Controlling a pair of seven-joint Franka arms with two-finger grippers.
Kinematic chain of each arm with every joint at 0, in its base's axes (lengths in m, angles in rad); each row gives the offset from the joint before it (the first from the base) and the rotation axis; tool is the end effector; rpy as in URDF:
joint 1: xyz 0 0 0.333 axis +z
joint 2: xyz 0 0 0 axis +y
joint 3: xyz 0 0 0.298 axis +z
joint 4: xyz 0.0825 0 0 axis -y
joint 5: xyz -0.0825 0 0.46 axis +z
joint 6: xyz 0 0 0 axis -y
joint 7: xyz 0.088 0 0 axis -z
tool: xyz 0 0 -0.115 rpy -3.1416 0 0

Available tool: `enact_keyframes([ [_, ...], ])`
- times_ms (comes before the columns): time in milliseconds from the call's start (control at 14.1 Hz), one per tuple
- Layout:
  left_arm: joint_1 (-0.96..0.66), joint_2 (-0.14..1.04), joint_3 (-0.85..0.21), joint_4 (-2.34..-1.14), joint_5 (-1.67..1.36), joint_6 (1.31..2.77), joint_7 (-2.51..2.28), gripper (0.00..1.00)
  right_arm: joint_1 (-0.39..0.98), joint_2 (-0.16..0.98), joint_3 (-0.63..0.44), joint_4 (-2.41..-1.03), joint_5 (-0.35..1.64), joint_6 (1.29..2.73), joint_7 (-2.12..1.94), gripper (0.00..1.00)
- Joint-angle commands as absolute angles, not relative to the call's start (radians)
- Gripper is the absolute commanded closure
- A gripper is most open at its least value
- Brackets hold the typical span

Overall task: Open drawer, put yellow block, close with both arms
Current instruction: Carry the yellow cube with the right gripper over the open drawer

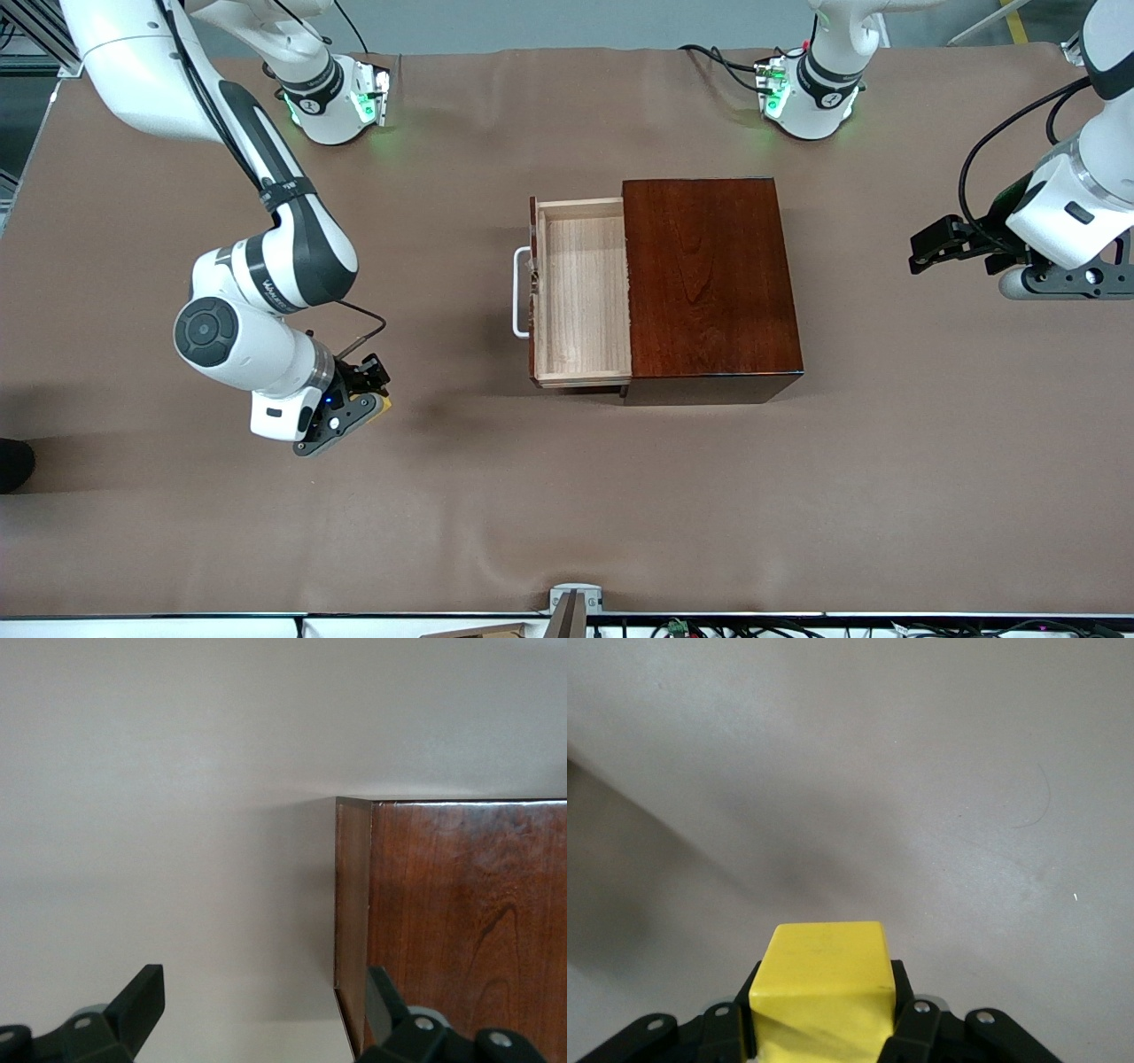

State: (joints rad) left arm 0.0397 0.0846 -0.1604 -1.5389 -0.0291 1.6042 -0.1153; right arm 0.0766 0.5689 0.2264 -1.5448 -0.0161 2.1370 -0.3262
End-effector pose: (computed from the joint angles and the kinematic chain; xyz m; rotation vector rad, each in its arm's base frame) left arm 0.6519 -0.0788 0.5652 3.1012 -0.0058 -0.0358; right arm 0.7290 0.2077 0.2689 -2.8988 -0.8979 -0.0585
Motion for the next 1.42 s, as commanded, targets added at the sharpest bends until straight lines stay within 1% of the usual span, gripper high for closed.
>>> enact_keyframes([
  [0, 0.046, 0.084, -0.164, -1.539, -0.031, 1.611, -0.118, 0.00, 0.072, 0.552, 0.232, -1.559, -0.009, 2.129, -0.339, 0.87],
  [923, 0.046, 0.084, -0.166, -1.542, -0.031, 1.612, -0.120, 0.00, 0.078, 0.558, 0.241, -1.540, 0.014, 2.138, -0.328, 0.87],
  [1350, 0.046, 0.086, -0.166, -1.543, -0.031, 1.612, -0.120, 0.00, 0.110, 0.558, 0.253, -1.540, 0.015, 2.138, -0.330, 0.87],
])
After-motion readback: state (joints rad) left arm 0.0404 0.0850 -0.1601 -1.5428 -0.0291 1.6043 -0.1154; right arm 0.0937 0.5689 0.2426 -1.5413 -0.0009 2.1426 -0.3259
